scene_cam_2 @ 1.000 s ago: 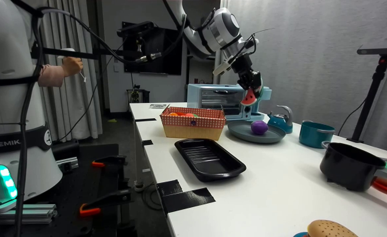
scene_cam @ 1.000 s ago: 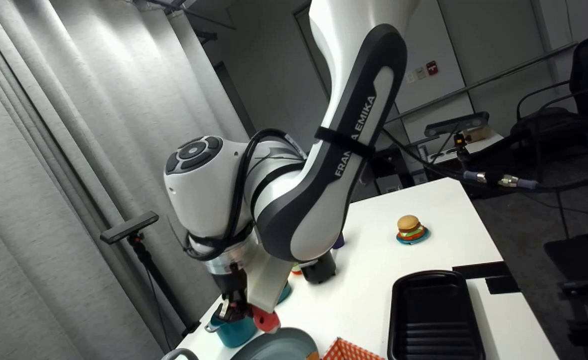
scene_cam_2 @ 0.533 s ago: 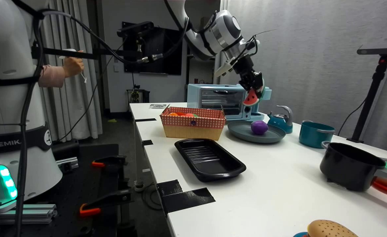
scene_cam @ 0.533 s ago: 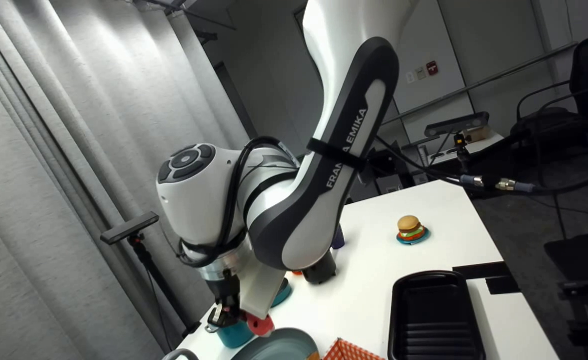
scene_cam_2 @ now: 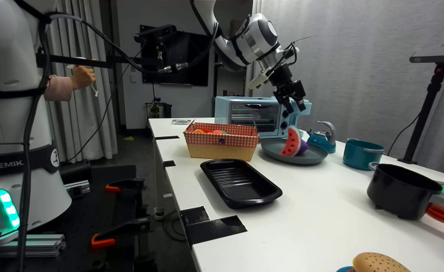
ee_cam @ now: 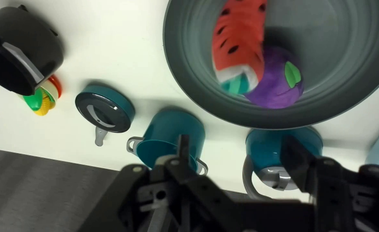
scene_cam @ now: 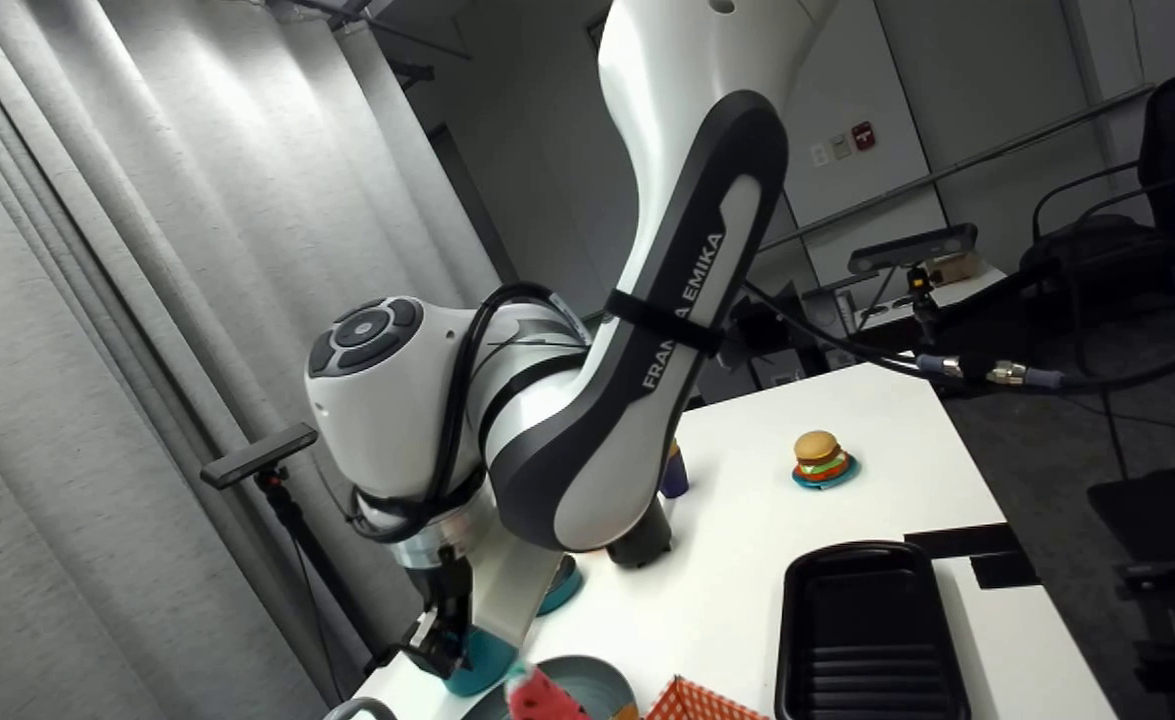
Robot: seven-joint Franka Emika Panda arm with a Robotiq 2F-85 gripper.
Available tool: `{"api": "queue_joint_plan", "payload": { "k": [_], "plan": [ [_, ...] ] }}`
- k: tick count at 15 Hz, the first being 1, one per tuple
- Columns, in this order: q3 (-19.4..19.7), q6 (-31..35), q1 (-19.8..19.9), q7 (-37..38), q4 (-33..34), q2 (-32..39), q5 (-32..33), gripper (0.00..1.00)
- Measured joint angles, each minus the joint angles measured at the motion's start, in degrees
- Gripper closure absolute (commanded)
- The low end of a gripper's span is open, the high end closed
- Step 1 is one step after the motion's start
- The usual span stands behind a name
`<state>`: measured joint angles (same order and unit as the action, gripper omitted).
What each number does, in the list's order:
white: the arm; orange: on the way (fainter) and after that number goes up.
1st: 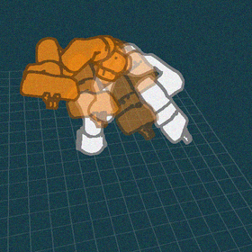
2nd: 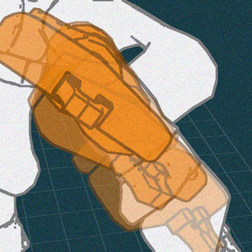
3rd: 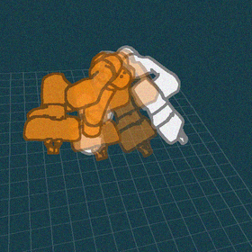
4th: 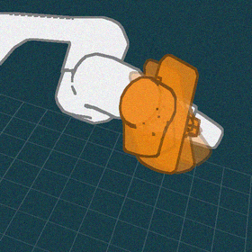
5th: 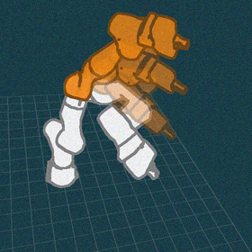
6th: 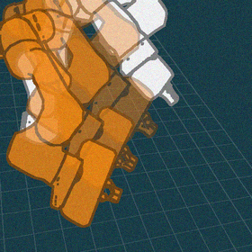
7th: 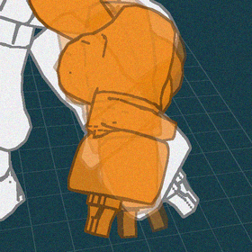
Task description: Put the watermelon toy on the plate
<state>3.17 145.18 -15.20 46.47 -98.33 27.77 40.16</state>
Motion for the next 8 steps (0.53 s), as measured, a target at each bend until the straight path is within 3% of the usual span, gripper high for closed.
{"api": "queue_joint_plan", "payload": {
  "k": [8],
  "plan": [
    [0.84,-0.18,-0.44,0.0,0.26,0.22,-0.06,0.0]
  ]
}}
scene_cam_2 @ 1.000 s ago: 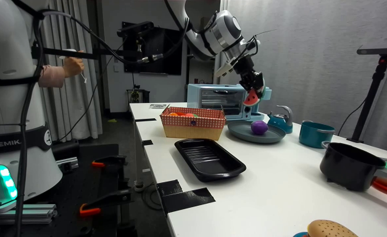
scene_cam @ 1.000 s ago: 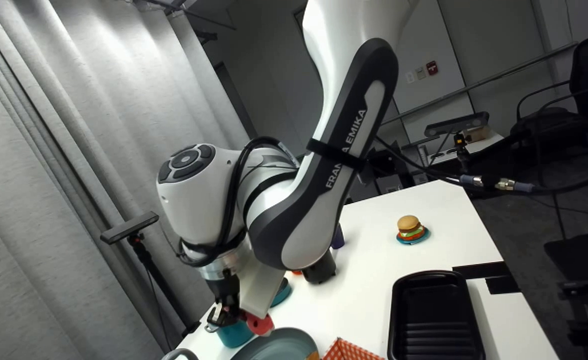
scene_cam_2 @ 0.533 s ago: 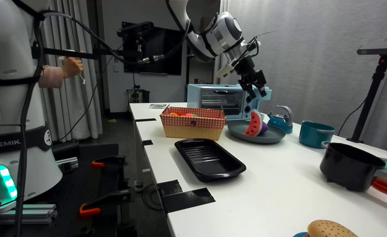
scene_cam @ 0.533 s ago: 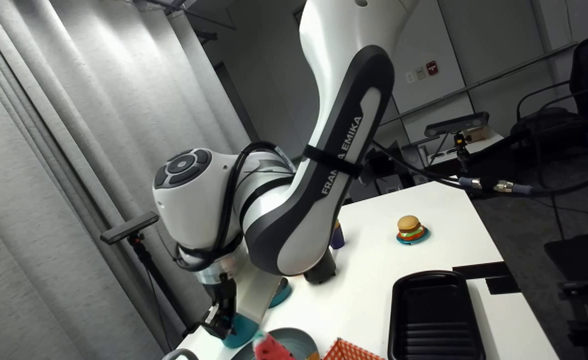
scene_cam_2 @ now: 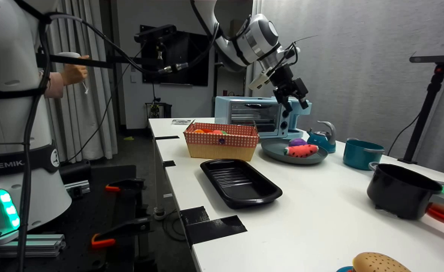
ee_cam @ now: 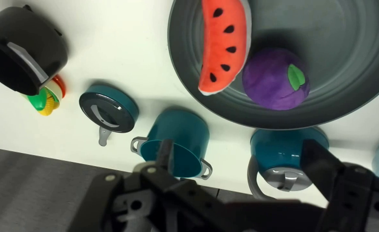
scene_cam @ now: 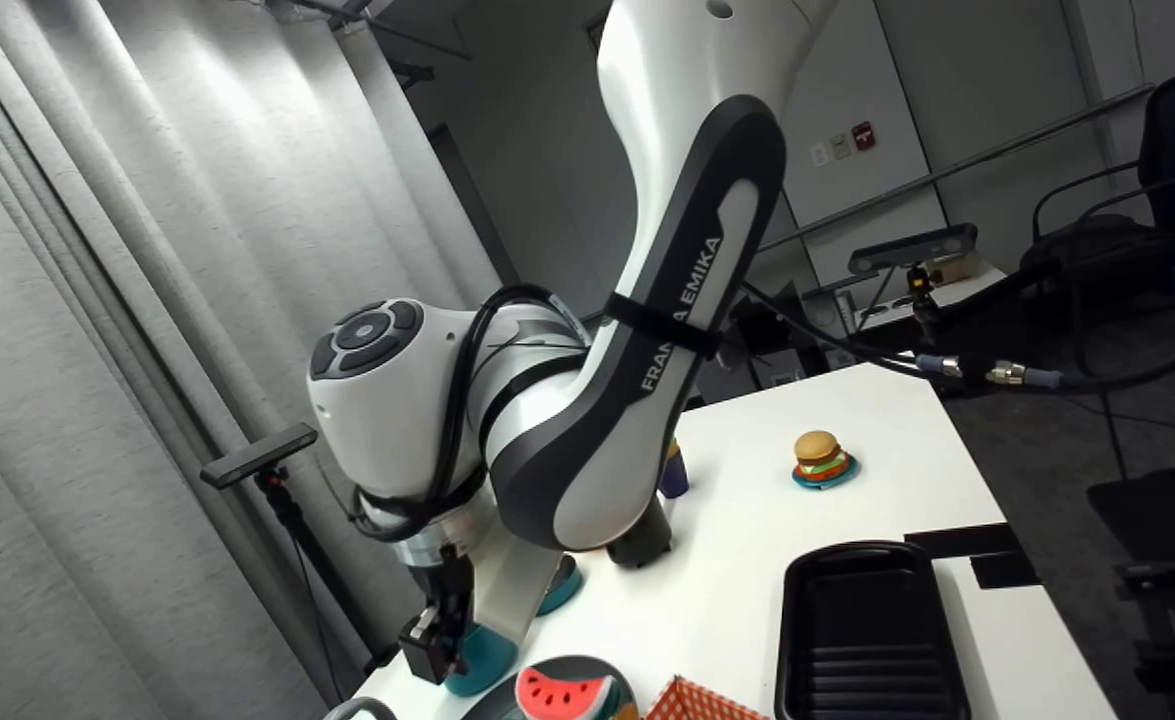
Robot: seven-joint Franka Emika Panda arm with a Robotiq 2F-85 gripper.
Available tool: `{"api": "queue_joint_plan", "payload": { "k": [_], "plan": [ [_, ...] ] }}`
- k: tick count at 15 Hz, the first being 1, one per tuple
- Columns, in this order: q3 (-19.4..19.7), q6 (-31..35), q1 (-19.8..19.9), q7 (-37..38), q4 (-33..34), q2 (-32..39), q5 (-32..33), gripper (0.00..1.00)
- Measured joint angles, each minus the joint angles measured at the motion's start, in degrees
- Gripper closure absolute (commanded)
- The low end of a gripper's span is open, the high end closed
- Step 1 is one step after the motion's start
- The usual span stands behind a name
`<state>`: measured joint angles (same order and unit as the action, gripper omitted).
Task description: Put the watermelon toy on the plate
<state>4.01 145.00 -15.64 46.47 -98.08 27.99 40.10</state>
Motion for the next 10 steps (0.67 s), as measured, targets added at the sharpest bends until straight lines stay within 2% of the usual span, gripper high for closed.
{"api": "queue_joint_plan", "payload": {
  "k": [10],
  "plan": [
    [-0.56,-4.16,-0.34,0.0,-2.6,-3.38,-0.76,0.0]
  ]
}}
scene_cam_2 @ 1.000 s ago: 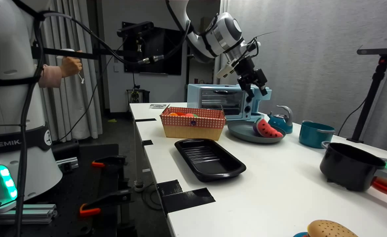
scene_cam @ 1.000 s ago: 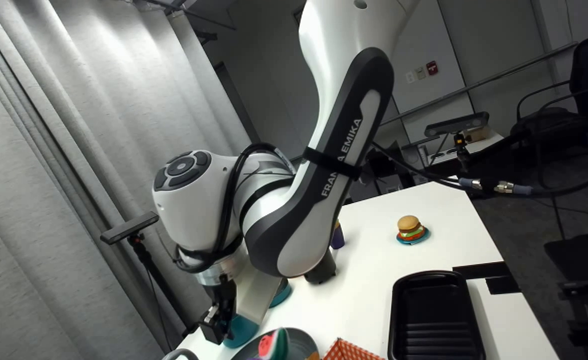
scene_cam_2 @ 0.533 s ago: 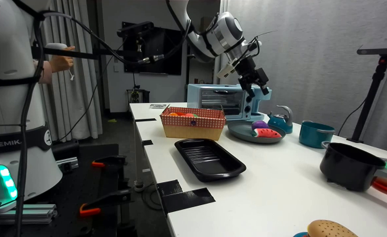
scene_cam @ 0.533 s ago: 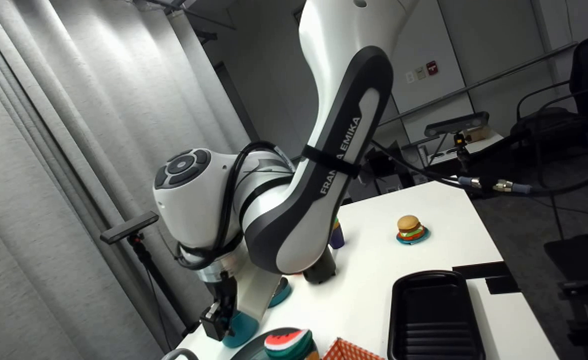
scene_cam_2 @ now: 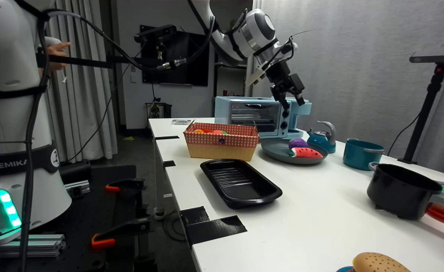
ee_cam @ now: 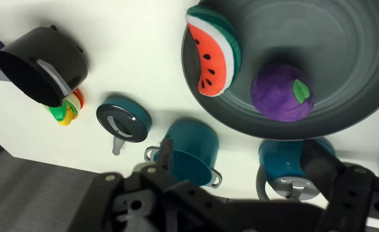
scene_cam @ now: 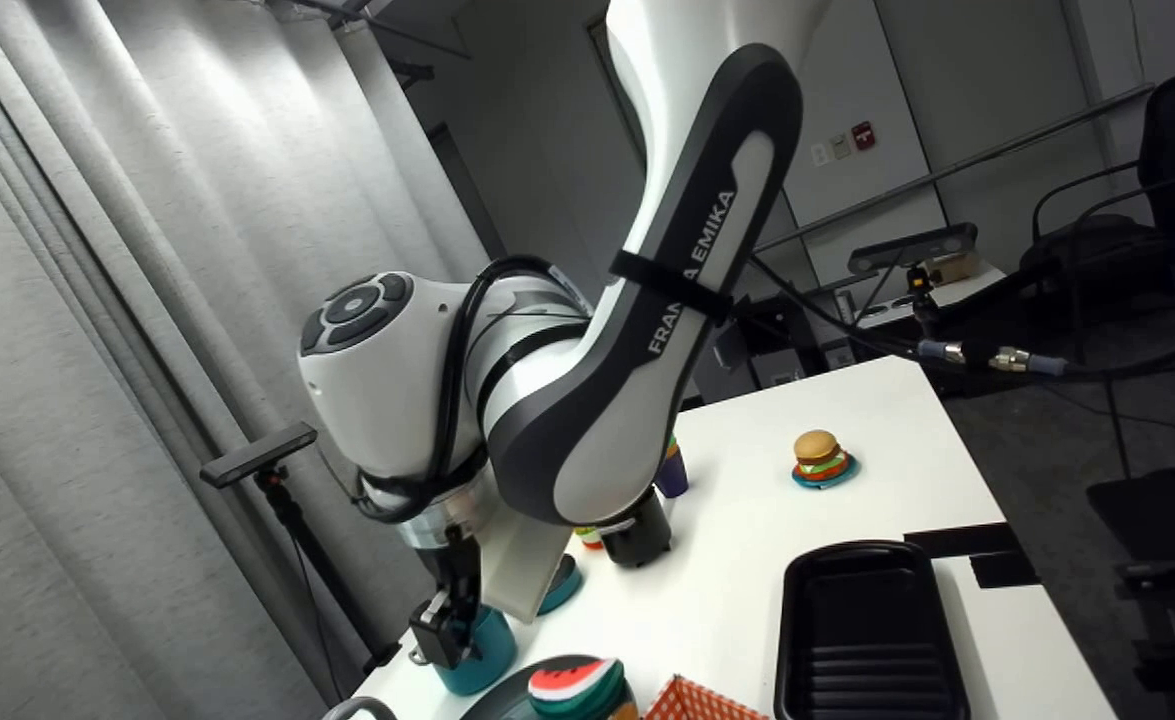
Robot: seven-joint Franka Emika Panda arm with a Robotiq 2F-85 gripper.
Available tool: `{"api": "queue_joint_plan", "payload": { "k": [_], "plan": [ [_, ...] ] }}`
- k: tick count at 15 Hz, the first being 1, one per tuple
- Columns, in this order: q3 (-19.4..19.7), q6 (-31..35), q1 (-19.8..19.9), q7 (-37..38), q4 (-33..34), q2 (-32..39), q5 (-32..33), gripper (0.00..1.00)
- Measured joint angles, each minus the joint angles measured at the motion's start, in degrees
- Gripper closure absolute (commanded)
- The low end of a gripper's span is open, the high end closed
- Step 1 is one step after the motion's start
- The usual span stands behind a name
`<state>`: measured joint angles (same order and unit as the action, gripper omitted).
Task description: Put the watermelon toy on the plate
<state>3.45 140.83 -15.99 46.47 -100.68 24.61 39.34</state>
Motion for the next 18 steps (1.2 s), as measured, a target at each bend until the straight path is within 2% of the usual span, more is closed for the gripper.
{"api": "queue_joint_plan", "payload": {
  "k": [8,18],
  "plan": [
    [-2.3,-4.98,-0.06,0.0,-7.8,-8.47,-0.99,0.0],
    [-5.59,-8.17,1.61,-2.12,-21.99,-20.86,-10.47,0.0]
  ]
}}
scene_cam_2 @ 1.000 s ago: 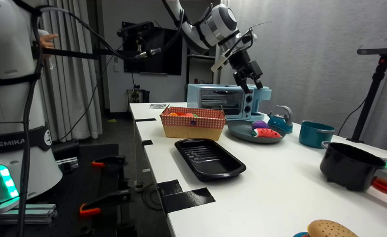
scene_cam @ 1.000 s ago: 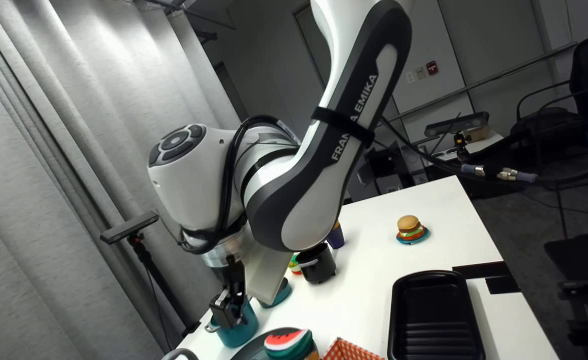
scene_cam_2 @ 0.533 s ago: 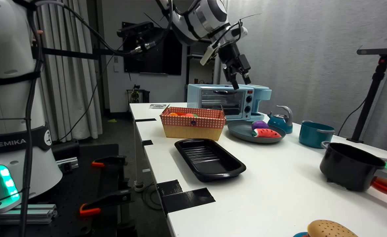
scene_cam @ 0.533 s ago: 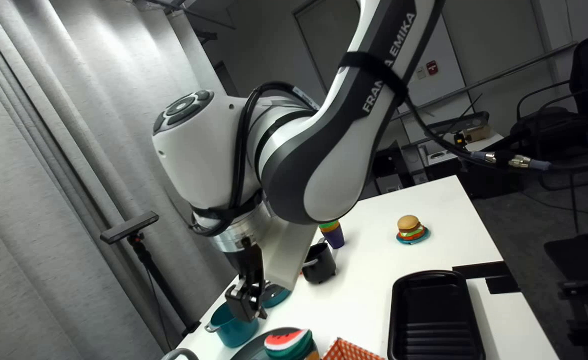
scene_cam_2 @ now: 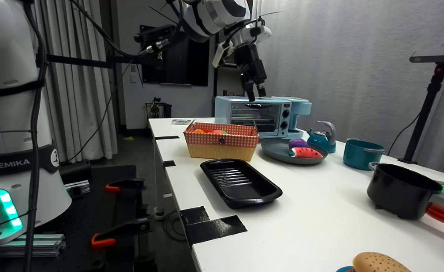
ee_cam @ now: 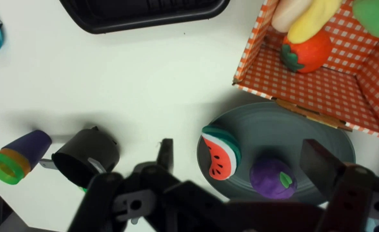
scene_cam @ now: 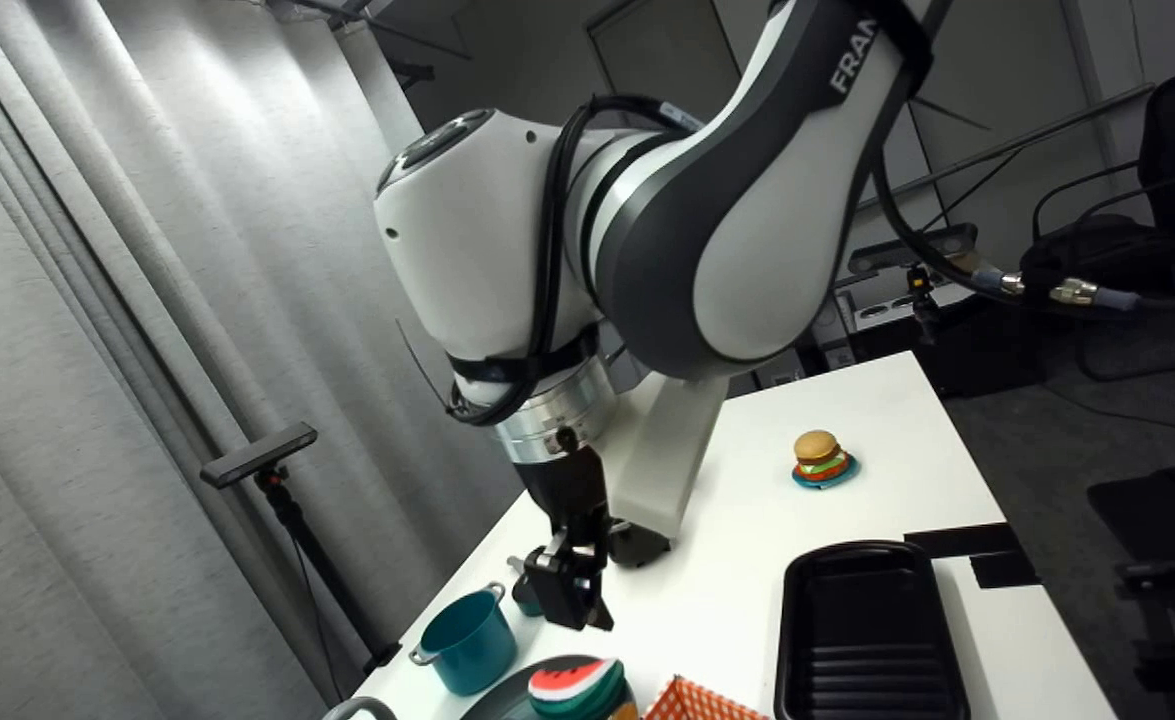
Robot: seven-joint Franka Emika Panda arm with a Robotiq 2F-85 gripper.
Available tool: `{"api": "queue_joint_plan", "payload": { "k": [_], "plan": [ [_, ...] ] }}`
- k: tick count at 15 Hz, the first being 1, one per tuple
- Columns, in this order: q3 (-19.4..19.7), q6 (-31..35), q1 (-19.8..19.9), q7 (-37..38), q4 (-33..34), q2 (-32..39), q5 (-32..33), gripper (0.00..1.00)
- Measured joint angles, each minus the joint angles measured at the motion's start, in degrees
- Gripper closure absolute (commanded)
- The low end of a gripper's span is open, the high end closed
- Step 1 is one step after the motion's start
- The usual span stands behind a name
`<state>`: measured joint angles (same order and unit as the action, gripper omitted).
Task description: Put the watermelon toy on the plate
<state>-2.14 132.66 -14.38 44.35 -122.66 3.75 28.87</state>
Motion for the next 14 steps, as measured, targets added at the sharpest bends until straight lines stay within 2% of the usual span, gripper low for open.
{"api": "queue_joint_plan", "payload": {
  "k": [14],
  "plan": [
    [-2.52,-2.2,5.62,-2.69,-16.54,-15.72,-1.94,0.0]
  ]
}}
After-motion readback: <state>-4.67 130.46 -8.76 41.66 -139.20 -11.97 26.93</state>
